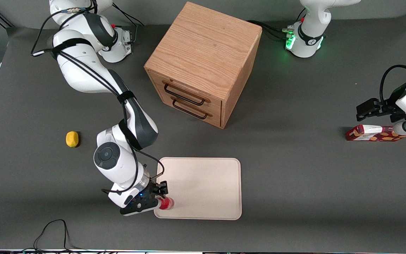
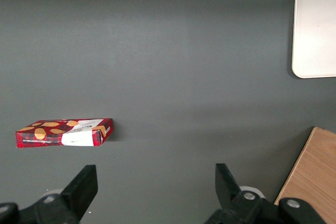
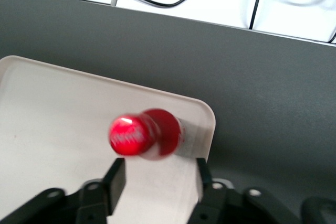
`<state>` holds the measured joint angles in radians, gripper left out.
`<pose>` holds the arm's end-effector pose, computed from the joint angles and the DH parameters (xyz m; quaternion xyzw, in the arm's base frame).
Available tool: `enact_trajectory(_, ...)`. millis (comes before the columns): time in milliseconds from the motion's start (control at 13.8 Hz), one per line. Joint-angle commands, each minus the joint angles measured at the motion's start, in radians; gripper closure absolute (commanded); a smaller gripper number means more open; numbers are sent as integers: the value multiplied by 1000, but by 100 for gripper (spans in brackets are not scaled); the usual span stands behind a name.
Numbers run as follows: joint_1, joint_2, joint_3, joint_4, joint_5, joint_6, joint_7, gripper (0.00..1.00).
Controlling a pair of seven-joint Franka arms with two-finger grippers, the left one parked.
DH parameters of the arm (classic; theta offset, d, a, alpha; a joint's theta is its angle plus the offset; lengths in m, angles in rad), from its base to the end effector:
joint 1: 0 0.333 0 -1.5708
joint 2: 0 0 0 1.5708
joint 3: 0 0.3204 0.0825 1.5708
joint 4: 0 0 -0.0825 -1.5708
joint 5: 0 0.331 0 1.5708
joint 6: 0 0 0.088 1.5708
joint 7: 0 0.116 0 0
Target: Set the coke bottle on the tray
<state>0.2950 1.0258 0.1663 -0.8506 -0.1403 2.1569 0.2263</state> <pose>0.7205 0.2832 0.3249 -0.9848 -0.0966 -0.1356 0.0498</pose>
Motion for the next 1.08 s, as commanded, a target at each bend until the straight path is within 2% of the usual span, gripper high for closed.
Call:
enact_trajectory(0,-5,-1,12,-2,-28,17,38,0)
enact_trajectory(289,-11,-85,2,-49,-15,-18,45,0)
enact_trajectory(506,-43,-380,-36,-378,1,-63,116,0)
enact_trajectory(651,-50,-603,-152,-628,153,-63,78,0)
enact_trajectory(723,-48,-712,-200,-759,207,-65,43,0)
enact_trajectory(867,-48,-879,-272,-924,223,-138,48,0)
enact_trajectory(1012,-48,-976,-323,-956,222,-272,47,0)
